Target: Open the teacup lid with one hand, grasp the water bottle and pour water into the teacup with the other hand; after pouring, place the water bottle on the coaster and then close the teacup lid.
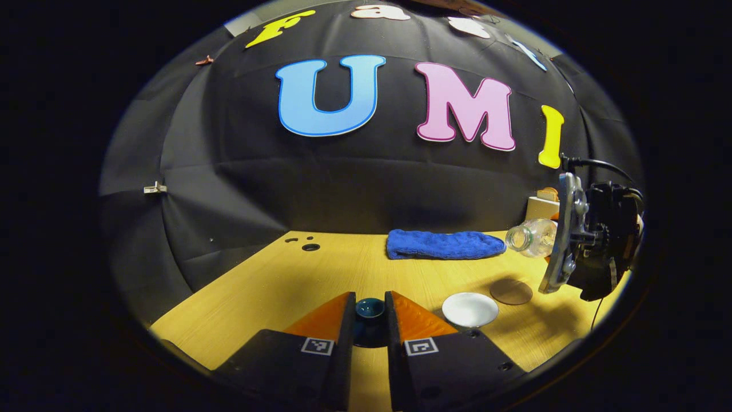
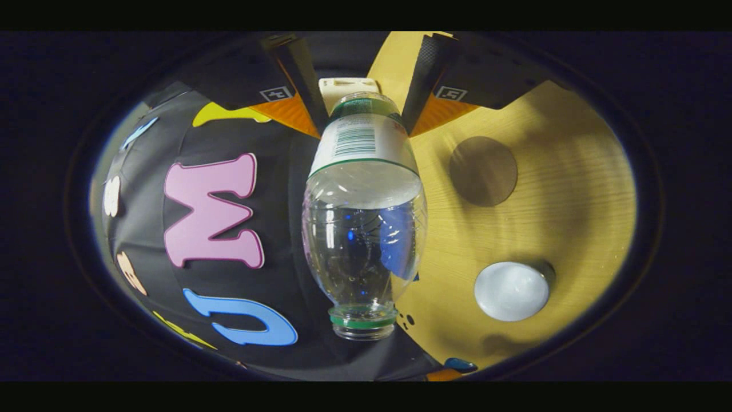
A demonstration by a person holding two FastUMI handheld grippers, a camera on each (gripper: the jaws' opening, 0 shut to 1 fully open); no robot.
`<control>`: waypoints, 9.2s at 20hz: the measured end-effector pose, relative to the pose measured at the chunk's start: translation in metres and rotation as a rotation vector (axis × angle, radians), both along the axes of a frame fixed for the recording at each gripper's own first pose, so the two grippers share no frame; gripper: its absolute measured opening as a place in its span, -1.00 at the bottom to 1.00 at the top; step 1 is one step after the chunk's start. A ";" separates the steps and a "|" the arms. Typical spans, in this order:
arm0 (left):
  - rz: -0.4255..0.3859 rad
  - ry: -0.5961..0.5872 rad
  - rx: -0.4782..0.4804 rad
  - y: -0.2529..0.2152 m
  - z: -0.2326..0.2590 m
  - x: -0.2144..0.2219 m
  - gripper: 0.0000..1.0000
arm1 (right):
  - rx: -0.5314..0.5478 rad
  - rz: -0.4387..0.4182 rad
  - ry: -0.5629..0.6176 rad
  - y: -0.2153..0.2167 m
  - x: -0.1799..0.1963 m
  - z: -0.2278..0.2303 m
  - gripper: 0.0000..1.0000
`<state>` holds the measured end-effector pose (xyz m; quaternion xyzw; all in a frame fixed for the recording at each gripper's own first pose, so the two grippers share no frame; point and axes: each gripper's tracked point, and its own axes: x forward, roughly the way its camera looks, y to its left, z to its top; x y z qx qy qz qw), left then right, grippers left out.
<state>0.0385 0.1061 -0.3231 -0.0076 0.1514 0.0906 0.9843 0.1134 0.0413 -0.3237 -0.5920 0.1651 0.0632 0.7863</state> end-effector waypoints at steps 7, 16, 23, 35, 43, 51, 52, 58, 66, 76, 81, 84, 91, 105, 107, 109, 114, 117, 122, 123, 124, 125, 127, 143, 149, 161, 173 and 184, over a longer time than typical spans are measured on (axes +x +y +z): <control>0.011 0.002 -0.005 0.003 -0.002 -0.004 -0.46 | -0.134 0.093 -0.055 -0.003 0.008 0.014 0.49; 0.027 0.006 -0.002 0.010 -0.001 -0.008 -0.46 | -0.261 0.176 -0.119 -0.003 0.015 0.031 0.48; 0.039 0.001 -0.011 0.013 0.000 -0.011 -0.39 | -0.301 0.192 -0.136 -0.002 0.019 0.032 0.48; 0.049 -0.003 -0.017 0.015 -0.001 -0.013 -0.46 | -0.362 0.217 -0.176 0.000 0.021 0.035 0.48; 0.061 -0.004 -0.022 0.017 0.000 -0.013 -0.46 | -0.429 0.296 -0.207 0.010 0.024 0.023 0.48; 0.068 -0.004 -0.019 0.017 -0.001 -0.017 -0.39 | -0.482 0.341 -0.255 0.019 0.030 0.022 0.48; 0.069 -0.002 -0.019 0.017 -0.002 -0.018 -0.46 | -0.493 0.347 -0.268 0.020 0.031 0.025 0.43; 0.057 -0.002 -0.015 0.018 0.000 -0.019 -0.47 | -0.536 0.379 -0.339 0.031 0.032 0.034 0.48; 0.055 -0.002 -0.014 0.019 -0.001 -0.023 -0.46 | -0.593 0.438 -0.493 0.050 0.035 0.064 0.48; 0.057 -0.003 -0.016 0.022 0.000 -0.026 -0.46 | -0.646 0.512 -0.604 0.064 0.039 0.085 0.48; 0.059 0.001 -0.020 0.022 -0.003 -0.027 -0.47 | -0.641 0.498 -0.579 0.061 0.040 0.083 0.48; 0.061 0.001 -0.022 0.022 -0.002 -0.028 -0.39 | -0.624 0.496 -0.569 0.060 0.041 0.081 0.48; 0.052 0.008 -0.023 0.016 -0.004 -0.026 -0.39 | -0.153 0.291 -0.211 0.025 0.029 0.003 0.49; -0.006 0.005 -0.018 -0.017 0.004 -0.005 -0.46 | 1.348 -0.059 0.131 0.102 -0.049 -0.045 0.49; -0.012 0.008 -0.017 -0.020 0.004 -0.004 -0.46 | 1.385 -0.109 0.169 0.105 -0.051 -0.051 0.49; -0.017 0.011 -0.019 -0.023 0.002 -0.004 -0.39 | 1.421 -0.143 0.210 0.111 -0.055 -0.051 0.50; -0.026 0.017 -0.018 -0.029 0.001 -0.001 -0.46 | 1.402 -0.175 0.257 0.112 -0.059 -0.051 0.50; -0.028 0.018 -0.019 -0.029 0.000 -0.001 -0.39 | 1.389 -0.177 0.271 0.108 -0.061 -0.050 0.51; -0.026 0.020 -0.021 -0.029 0.000 -0.002 -0.46 | 1.379 -0.195 0.297 0.110 -0.064 -0.047 0.52; -0.028 0.018 -0.020 -0.029 0.000 -0.002 -0.47 | 1.381 -0.196 0.305 0.110 -0.063 -0.048 0.61; -0.031 0.015 -0.019 -0.030 0.001 -0.001 -0.47 | 1.385 -0.201 0.320 0.111 -0.064 -0.055 0.62; -0.035 0.013 -0.017 -0.032 0.001 0.000 -0.39 | 1.387 -0.207 0.337 0.113 -0.069 -0.059 0.72; -0.047 0.009 -0.023 -0.037 0.003 0.004 -0.46 | 1.397 -0.219 0.363 0.112 -0.079 -0.059 0.87; -0.224 0.015 -0.076 -0.120 -0.030 0.062 -0.39 | 1.362 -0.321 0.205 0.032 -0.142 -0.015 0.95; -0.230 0.048 -0.060 -0.122 -0.044 0.064 -0.34 | 1.371 -0.346 0.184 0.024 -0.140 -0.014 0.95; -0.145 0.034 -0.024 -0.101 0.038 0.042 0.95 | 1.432 -0.264 0.074 0.033 -0.140 0.104 0.94; -0.179 -0.109 -0.005 -0.126 0.263 0.023 0.94 | 1.461 -0.189 -0.074 0.013 -0.173 0.287 0.94; -0.158 -0.165 0.022 -0.132 0.303 -0.001 0.94 | 1.482 -0.200 -0.143 -0.027 -0.196 0.313 0.94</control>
